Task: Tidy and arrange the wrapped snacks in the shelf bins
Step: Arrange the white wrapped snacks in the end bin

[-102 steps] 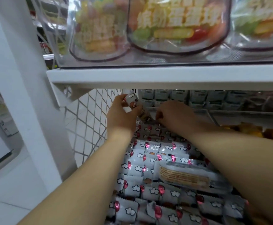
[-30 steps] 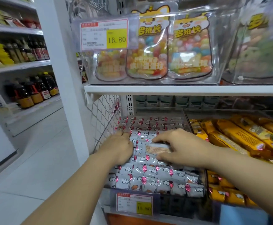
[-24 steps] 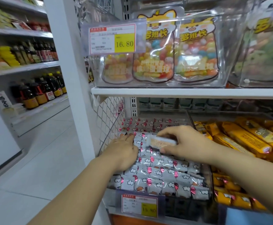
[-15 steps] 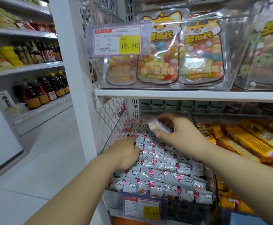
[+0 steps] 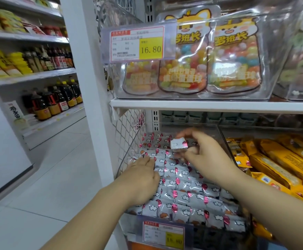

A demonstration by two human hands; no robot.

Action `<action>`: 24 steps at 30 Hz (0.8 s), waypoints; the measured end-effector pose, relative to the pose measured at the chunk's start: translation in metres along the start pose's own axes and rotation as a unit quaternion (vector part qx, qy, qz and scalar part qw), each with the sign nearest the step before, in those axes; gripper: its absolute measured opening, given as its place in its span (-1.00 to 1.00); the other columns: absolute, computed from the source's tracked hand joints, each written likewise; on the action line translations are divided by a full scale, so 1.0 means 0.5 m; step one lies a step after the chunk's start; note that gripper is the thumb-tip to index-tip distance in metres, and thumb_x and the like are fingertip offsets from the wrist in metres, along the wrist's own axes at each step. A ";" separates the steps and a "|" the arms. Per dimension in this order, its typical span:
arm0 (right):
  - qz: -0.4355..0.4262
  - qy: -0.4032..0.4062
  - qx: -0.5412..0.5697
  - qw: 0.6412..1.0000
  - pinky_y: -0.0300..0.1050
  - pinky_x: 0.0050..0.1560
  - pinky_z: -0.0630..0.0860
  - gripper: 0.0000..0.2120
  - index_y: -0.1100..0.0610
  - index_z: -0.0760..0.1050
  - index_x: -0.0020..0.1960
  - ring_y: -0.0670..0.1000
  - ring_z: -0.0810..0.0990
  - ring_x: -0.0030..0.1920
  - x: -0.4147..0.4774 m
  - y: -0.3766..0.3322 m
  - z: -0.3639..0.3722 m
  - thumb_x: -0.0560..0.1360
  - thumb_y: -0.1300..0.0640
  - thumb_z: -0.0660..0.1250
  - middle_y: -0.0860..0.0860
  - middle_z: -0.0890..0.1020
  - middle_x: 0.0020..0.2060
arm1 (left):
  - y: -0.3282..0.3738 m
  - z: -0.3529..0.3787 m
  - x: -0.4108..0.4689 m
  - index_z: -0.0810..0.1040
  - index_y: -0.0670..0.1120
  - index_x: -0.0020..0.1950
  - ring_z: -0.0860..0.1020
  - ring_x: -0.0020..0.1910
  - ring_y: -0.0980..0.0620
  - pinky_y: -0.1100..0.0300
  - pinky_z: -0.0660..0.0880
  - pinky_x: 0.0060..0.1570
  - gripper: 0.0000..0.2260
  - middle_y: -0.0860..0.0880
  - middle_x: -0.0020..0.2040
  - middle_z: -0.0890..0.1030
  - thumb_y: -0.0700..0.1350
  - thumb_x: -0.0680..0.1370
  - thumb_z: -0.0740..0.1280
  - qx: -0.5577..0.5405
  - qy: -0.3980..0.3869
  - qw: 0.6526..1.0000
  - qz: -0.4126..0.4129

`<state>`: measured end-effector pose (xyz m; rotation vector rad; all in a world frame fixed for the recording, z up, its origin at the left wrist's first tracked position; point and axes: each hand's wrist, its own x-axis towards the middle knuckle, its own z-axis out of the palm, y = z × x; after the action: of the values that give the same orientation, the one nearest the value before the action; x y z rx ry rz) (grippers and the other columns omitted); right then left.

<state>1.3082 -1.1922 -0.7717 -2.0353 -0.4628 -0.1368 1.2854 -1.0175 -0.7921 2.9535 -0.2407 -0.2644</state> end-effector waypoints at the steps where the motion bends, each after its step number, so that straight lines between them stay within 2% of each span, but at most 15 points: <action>1: -0.005 -0.010 -0.019 1.000 -0.33 -0.61 0.22 -0.57 -0.16 0.42 -0.03 -0.16 0.27 -0.64 0.000 0.002 0.000 0.51 0.40 0.20 -0.12 0.51 -0.51 | 0.000 0.000 -0.003 -0.10 -0.12 0.56 -0.12 0.54 0.03 0.21 -0.17 0.45 -0.52 -0.06 0.57 -0.11 0.01 0.68 -0.10 0.000 -0.001 1.000 -0.001; 3: 0.002 -0.039 -0.042 0.998 -0.36 -0.60 0.23 -0.56 -0.13 0.44 0.01 -0.17 0.31 -0.62 0.002 0.004 0.000 0.50 0.43 0.17 -0.06 0.52 -0.35 | 0.000 0.000 -0.008 -0.10 -0.11 0.56 -0.13 0.54 0.03 0.19 -0.16 0.46 -0.51 -0.06 0.57 -0.12 0.02 0.67 -0.10 -0.005 -0.006 1.000 -0.004; 6: 0.006 -0.087 -0.063 0.994 -0.34 -0.53 0.31 -0.68 -0.07 0.47 0.10 -0.21 0.39 -0.52 0.002 0.005 0.003 0.51 0.32 0.24 0.05 0.58 -0.08 | 0.000 0.001 -0.012 -0.11 -0.11 0.56 -0.14 0.54 0.02 0.18 -0.16 0.47 -0.51 -0.06 0.57 -0.13 0.03 0.67 -0.09 -0.002 -0.010 1.000 -0.005; 8: 0.015 -0.084 -0.042 0.996 -0.39 -0.50 0.34 -0.84 -0.03 0.52 0.03 -0.21 0.44 -0.51 0.001 0.004 0.006 0.51 0.19 0.30 0.03 0.62 -0.12 | 0.001 0.000 -0.010 -0.10 -0.11 0.56 -0.13 0.54 0.02 0.18 -0.15 0.46 -0.50 -0.06 0.57 -0.12 0.03 0.67 -0.09 0.002 -0.010 1.000 -0.008; 10: 0.007 -0.052 -0.047 0.998 -0.41 -0.40 0.42 -0.97 -0.01 0.54 -0.11 -0.18 0.56 -0.33 0.001 0.002 0.006 0.48 0.11 0.36 -0.08 0.62 -0.15 | 0.001 0.001 -0.007 -0.09 -0.11 0.56 -0.11 0.54 0.02 0.18 -0.14 0.47 -0.51 -0.06 0.57 -0.11 0.03 0.67 -0.08 0.005 -0.011 1.000 -0.009; 12: -0.002 -0.025 -0.088 0.996 -0.31 -0.23 0.47 -0.89 -0.03 0.49 -0.16 -0.05 0.60 -0.13 0.006 0.008 0.006 0.47 0.14 0.38 -0.12 0.58 -0.05 | -0.001 0.000 -0.005 -0.09 -0.12 0.56 -0.11 0.54 0.01 0.17 -0.13 0.48 -0.51 -0.07 0.57 -0.10 0.02 0.67 -0.07 0.004 -0.016 1.000 -0.009; 14: 0.008 -0.021 -0.111 0.994 -0.19 -0.14 0.50 -0.82 -0.05 0.41 -0.13 0.02 0.59 -0.05 0.012 0.011 0.007 0.46 0.17 0.39 -0.10 0.52 0.04 | -0.003 0.000 -0.004 -0.09 -0.12 0.56 -0.11 0.54 0.02 0.17 -0.13 0.49 -0.51 -0.07 0.57 -0.11 0.02 0.67 -0.08 0.003 -0.022 1.000 -0.007; 15: 0.014 -0.021 -0.110 0.994 -0.18 -0.16 0.51 -0.80 -0.03 0.39 -0.10 0.01 0.59 -0.07 0.015 0.012 0.007 0.45 0.17 0.40 -0.08 0.51 0.04 | -0.003 0.000 -0.004 -0.09 -0.13 0.56 -0.11 0.54 0.02 0.17 -0.13 0.49 -0.51 -0.07 0.57 -0.11 0.02 0.67 -0.08 0.006 -0.022 1.000 -0.005; 18: 0.034 -0.009 -0.073 0.997 -0.36 -0.33 0.46 -0.68 0.04 0.36 0.06 -0.06 0.54 -0.15 0.025 0.015 0.011 0.42 0.17 0.45 -0.03 0.51 0.02 | -0.005 0.001 -0.003 -0.10 -0.13 0.56 -0.11 0.54 0.01 0.16 -0.13 0.49 -0.50 -0.07 0.57 -0.11 0.02 0.67 -0.07 0.016 -0.023 1.000 -0.002; 20: 0.045 0.023 -0.044 0.998 -0.41 -0.45 0.40 -0.63 0.07 0.36 0.13 -0.01 0.55 -0.19 0.032 0.014 0.013 0.41 0.18 0.45 -0.02 0.50 0.00 | -0.006 0.000 -0.003 -0.09 -0.13 0.56 -0.11 0.54 0.01 0.16 -0.12 0.49 -0.50 -0.08 0.57 -0.11 0.01 0.67 -0.07 0.017 -0.030 0.999 -0.002; 21: 0.042 0.051 -0.027 0.997 -0.44 -0.48 0.39 -0.63 0.08 0.38 0.14 -0.06 0.53 -0.24 0.036 0.013 0.015 0.41 0.19 0.45 -0.04 0.50 -0.02 | -0.006 -0.002 -0.003 -0.07 -0.14 0.56 -0.09 0.54 0.01 0.17 -0.11 0.48 -0.51 -0.08 0.57 -0.09 0.00 0.67 -0.06 0.013 -0.031 0.999 0.000; 23: 0.023 0.128 -0.002 0.991 -0.52 -0.42 0.37 -0.68 0.10 0.43 0.11 -0.22 0.46 -0.25 0.046 0.014 0.019 0.41 0.22 0.45 -0.09 0.51 -0.10 | -0.005 -0.011 -0.001 0.04 -0.17 0.54 0.04 0.52 -0.03 0.17 0.00 0.46 -0.54 -0.12 0.55 0.05 -0.06 0.66 0.00 0.007 -0.026 1.000 -0.001; 24: 0.013 0.165 0.002 0.986 -0.54 -0.37 0.35 -0.71 0.09 0.45 0.06 -0.23 0.46 -0.23 0.052 0.016 0.021 0.40 0.22 0.45 -0.13 0.50 -0.15 | -0.004 -0.017 0.000 0.14 -0.18 0.51 0.16 0.48 -0.06 0.14 0.07 0.44 -0.56 -0.15 0.51 0.17 -0.11 0.64 0.04 0.026 -0.017 1.000 -0.003</action>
<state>1.3342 -1.1793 -0.7760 -1.9640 -0.2280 -0.4499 1.2874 -1.0142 -0.7842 3.0033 -0.2455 -0.3156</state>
